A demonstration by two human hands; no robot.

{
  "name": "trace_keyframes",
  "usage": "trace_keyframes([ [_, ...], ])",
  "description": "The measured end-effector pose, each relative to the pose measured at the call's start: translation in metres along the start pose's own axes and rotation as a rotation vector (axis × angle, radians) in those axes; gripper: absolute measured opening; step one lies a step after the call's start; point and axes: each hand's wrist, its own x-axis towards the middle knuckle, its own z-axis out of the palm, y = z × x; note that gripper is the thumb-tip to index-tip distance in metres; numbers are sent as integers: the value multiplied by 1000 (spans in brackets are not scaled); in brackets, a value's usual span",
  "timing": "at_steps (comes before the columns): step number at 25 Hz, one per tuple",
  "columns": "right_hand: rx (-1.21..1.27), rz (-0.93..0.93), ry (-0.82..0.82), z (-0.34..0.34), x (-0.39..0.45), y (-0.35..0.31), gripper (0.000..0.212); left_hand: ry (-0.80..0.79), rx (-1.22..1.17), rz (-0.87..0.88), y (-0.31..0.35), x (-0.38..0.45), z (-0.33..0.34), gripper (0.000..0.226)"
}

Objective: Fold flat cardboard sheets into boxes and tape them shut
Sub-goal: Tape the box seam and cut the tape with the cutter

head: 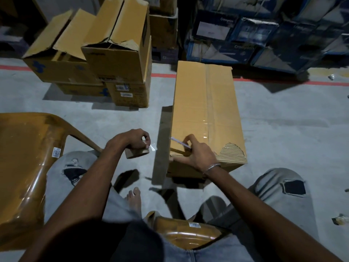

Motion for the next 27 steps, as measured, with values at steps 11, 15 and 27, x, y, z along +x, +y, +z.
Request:
trace_keyframes([
  [11, 256, 659, 408, -98, 11, 164, 64, 511, -882, -171, 72, 49, 31, 18],
  [15, 407, 729, 297, -83, 36, 166, 58, 583, -944, -236, 88, 67, 41, 23],
  [27, 330, 718, 85, -75, -15, 130, 67, 515, -977, -310, 57, 2, 64, 22],
])
